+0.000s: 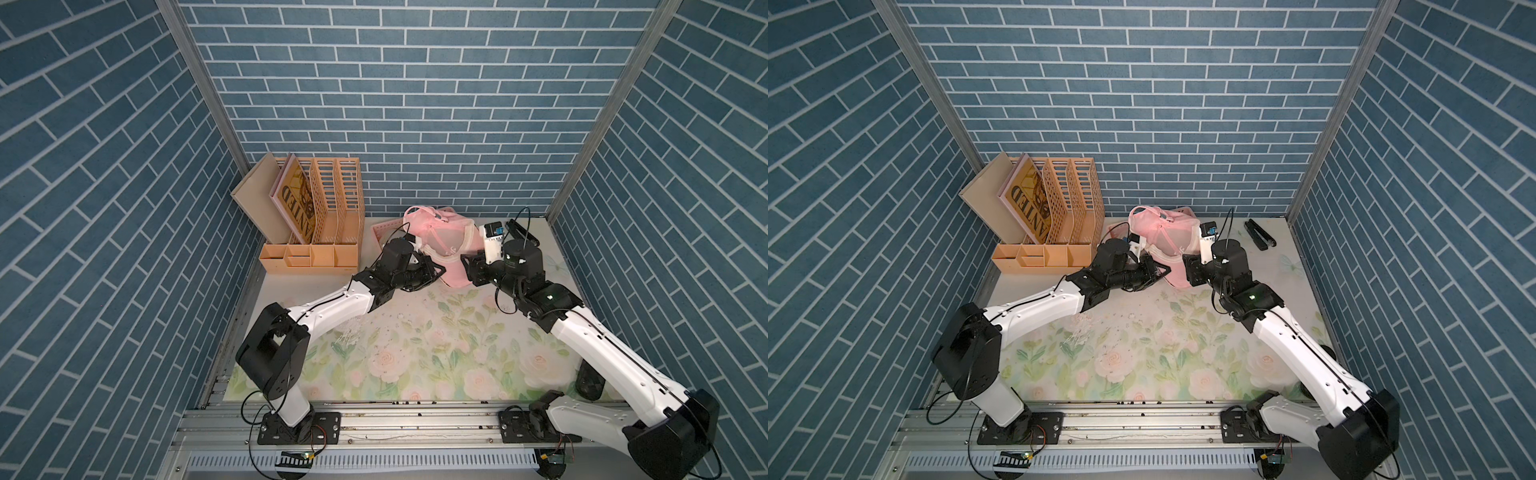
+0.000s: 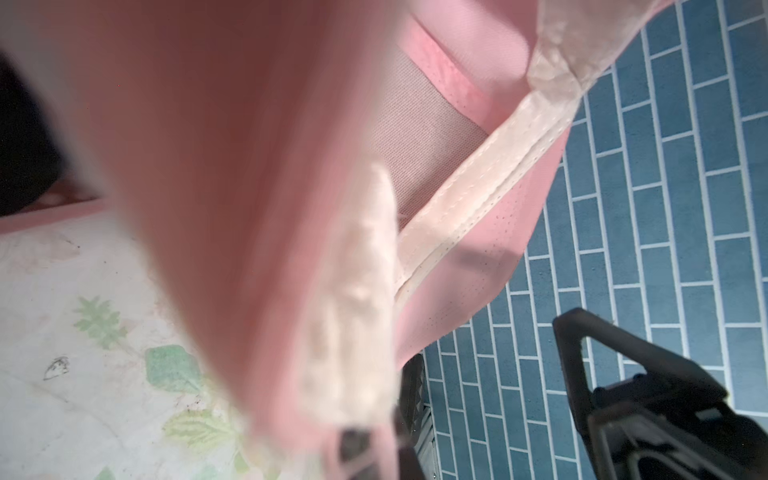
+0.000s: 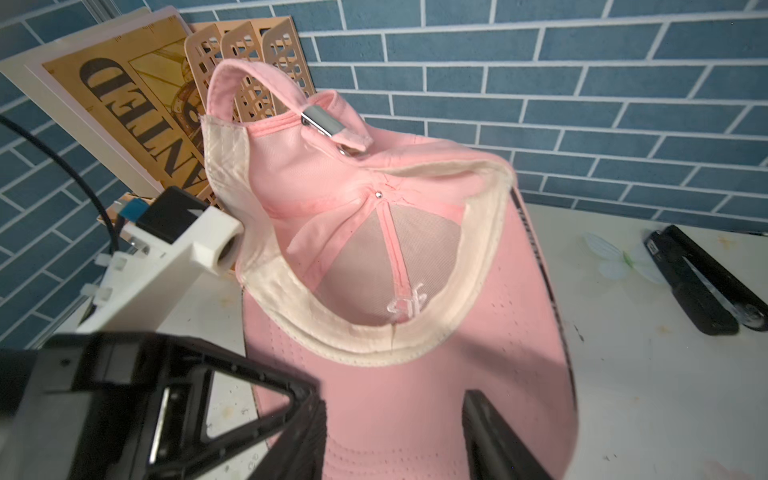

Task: Turn the baseball cap inside out
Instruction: Turn over the baseball cap.

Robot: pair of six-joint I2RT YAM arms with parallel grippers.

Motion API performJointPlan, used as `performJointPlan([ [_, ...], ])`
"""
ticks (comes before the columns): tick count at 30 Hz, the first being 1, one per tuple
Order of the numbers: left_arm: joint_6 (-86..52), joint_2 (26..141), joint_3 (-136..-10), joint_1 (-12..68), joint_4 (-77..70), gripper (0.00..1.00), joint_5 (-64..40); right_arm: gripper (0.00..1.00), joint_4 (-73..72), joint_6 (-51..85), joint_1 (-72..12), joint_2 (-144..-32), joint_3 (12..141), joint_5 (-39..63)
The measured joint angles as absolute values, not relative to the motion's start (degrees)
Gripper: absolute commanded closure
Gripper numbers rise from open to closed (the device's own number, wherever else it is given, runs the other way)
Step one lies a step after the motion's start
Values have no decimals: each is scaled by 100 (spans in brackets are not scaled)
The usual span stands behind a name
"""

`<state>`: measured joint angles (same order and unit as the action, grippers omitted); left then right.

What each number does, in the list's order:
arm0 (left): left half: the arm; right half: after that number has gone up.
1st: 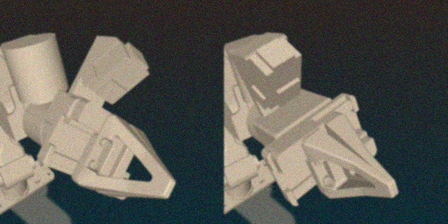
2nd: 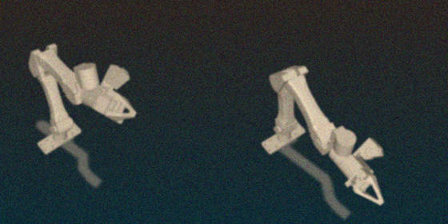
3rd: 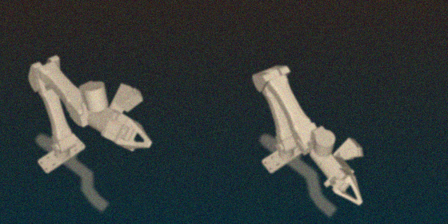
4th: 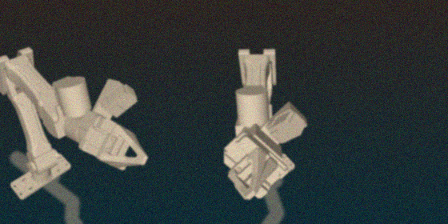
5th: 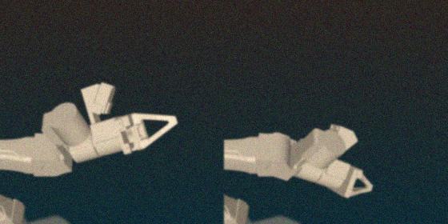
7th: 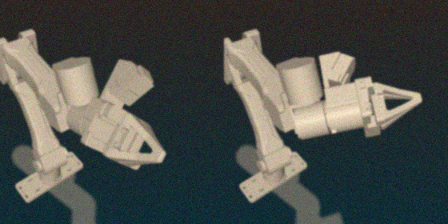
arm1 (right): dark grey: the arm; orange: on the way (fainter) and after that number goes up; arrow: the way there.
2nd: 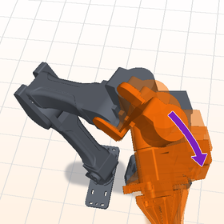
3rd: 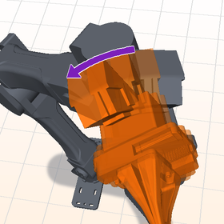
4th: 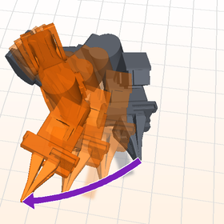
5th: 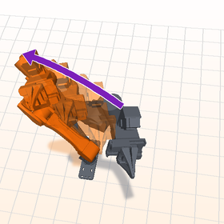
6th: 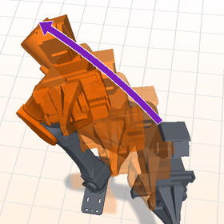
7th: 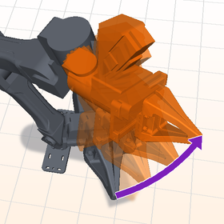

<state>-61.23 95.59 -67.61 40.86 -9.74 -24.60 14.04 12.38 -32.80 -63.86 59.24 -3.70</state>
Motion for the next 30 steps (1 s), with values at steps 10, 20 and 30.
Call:
performJointPlan([
  [10,-6386,9719,-7019,4027,-620,100,-2729,40,1796,965,-3826,-5942,5712,-454],
  [20,-6471,9773,-7310,3861,445,100,-2536,36,1730,419,-5054,-6178,5096,-1463],
  [30,-6475,9773,-7533,3826,1192,100,-2335,35,1153,25,-5273,-6471,4748,-1848],
])
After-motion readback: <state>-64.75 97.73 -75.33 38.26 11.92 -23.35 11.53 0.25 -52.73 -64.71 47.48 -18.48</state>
